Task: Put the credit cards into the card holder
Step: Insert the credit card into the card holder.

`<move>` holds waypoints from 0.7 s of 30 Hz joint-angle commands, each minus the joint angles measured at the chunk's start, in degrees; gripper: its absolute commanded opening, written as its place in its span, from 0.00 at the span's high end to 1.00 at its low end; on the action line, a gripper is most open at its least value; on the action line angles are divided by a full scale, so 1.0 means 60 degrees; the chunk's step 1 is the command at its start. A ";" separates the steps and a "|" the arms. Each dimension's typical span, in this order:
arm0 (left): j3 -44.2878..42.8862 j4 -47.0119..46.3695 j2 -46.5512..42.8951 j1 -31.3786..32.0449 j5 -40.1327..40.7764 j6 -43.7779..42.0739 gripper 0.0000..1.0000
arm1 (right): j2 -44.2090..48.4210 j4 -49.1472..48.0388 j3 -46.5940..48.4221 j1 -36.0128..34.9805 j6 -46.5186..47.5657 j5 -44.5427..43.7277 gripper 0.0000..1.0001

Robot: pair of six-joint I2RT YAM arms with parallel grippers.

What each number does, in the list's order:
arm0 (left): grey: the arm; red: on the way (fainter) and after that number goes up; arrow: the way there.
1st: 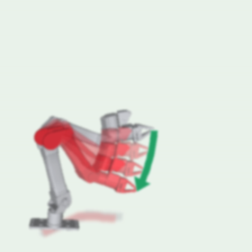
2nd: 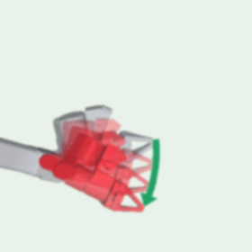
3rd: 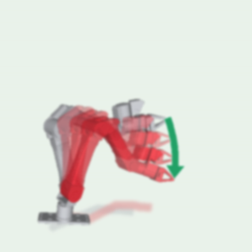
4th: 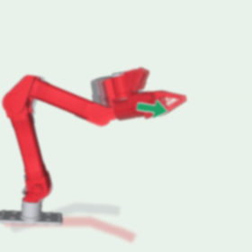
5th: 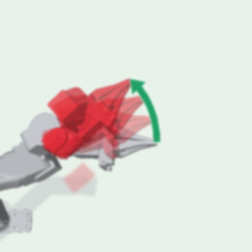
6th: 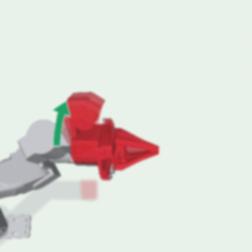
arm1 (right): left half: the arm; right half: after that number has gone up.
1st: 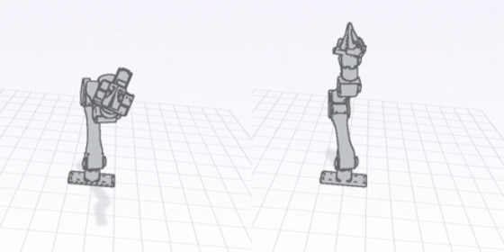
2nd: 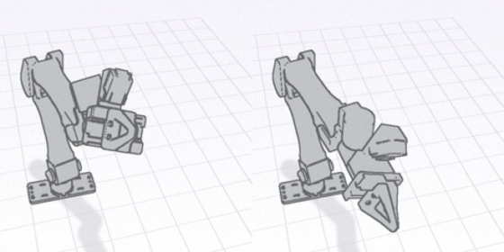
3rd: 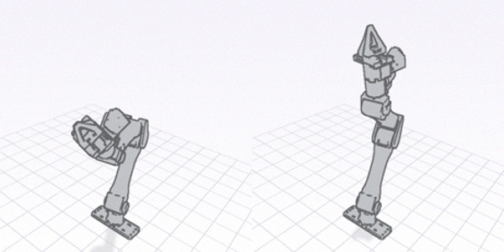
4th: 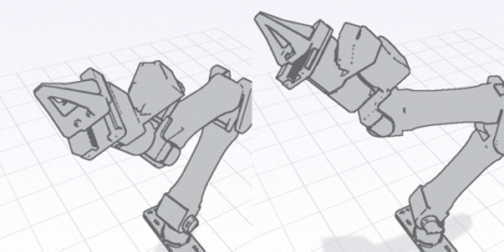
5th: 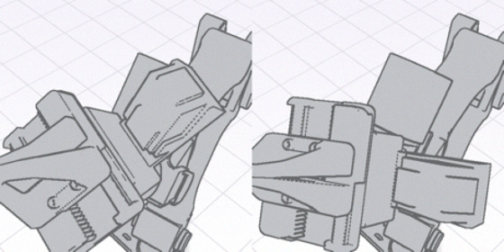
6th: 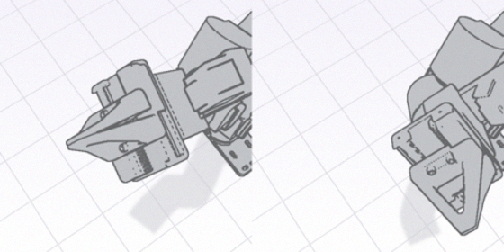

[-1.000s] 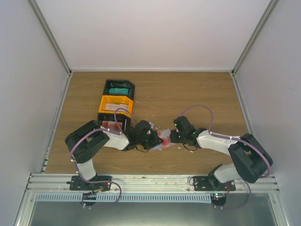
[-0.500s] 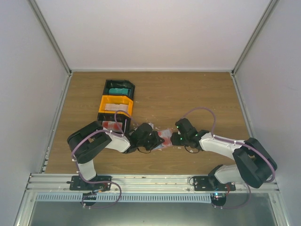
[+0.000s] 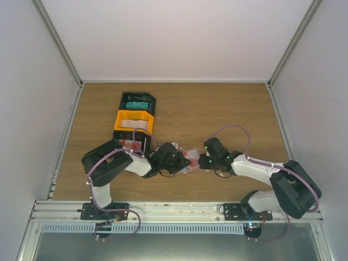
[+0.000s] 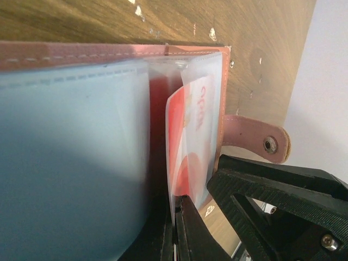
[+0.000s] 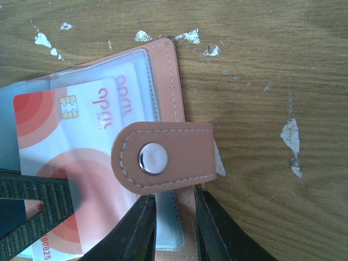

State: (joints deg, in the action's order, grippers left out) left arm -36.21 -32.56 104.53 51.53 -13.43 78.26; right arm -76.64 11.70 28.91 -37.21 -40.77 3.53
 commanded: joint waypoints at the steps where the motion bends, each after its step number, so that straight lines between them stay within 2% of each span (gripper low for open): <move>1: 0.0039 0.0752 0.0711 0.0016 -0.0005 -0.0237 1.00 | -0.0425 0.0928 -0.0511 -0.0171 -0.0068 0.1126 0.78; 11: 0.0647 0.1361 0.0010 0.0038 0.1182 0.0281 1.00 | -0.0487 0.0876 -0.0513 -0.0171 -0.0122 0.1010 0.78; 21: 0.1019 0.1416 -0.0330 0.0156 0.1717 0.0735 1.00 | -0.0713 0.0759 -0.0467 -0.0170 -0.0016 0.1135 0.79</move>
State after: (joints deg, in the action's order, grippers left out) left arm -32.91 -33.43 101.84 51.99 -9.13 81.14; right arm -77.62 9.80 28.73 -37.19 -40.80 6.07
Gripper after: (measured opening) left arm 0.024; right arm 0.215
